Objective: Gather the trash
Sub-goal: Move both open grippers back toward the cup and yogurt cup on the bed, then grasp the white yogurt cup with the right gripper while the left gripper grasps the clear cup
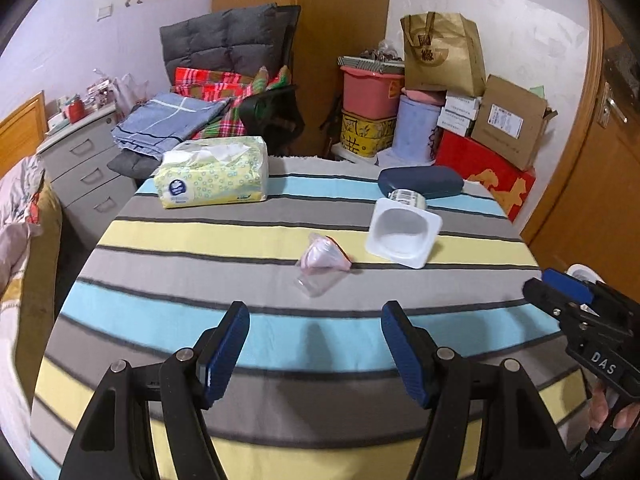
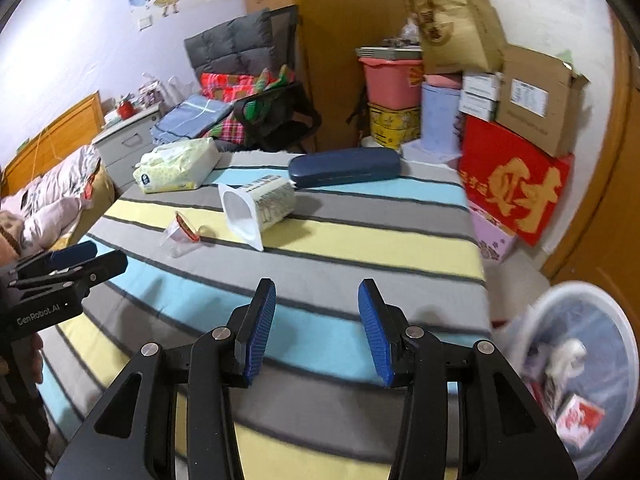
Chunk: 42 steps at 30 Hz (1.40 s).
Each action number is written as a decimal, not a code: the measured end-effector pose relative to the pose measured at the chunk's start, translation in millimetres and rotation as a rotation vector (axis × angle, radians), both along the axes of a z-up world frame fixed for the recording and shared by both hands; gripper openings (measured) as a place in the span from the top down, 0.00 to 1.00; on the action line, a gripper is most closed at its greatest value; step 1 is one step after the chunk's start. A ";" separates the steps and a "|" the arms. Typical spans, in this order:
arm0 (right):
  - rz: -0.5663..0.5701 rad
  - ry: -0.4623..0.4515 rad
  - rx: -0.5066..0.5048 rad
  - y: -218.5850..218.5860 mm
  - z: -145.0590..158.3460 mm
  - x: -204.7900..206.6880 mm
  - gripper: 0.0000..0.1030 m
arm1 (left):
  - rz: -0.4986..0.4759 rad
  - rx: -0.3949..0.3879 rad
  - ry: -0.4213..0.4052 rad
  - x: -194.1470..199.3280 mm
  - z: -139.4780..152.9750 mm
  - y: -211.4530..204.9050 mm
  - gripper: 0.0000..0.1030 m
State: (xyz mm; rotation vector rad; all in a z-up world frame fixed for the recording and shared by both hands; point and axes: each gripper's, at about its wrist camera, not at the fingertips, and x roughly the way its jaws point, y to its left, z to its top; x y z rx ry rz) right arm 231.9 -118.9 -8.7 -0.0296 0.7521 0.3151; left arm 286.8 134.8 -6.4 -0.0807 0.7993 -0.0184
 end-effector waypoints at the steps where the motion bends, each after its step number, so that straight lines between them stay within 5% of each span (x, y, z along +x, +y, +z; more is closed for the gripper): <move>1: 0.005 0.011 -0.004 4.0 -3.1 5.3 0.57 | -0.002 -0.001 0.003 6.2 -3.1 1.8 0.34; 16: 0.081 0.038 0.011 43.1 -16.4 50.6 0.57 | -0.105 -0.002 0.056 59.6 -32.7 10.3 0.34; 26: 0.009 0.076 0.019 35.8 -22.1 67.9 0.57 | -0.108 0.079 0.088 84.9 -41.3 0.7 0.34; 31: -0.020 0.082 0.029 28.3 -22.2 71.7 0.57 | -0.100 0.032 0.109 91.6 -47.2 4.4 0.34; 37: -0.018 0.101 0.058 27.5 -24.7 78.7 0.72 | -0.105 -0.031 0.111 93.5 -50.4 7.0 0.53; 42: 0.020 0.103 0.057 32.2 -25.1 79.9 0.89 | -0.108 -0.048 0.101 91.6 -48.6 7.1 0.54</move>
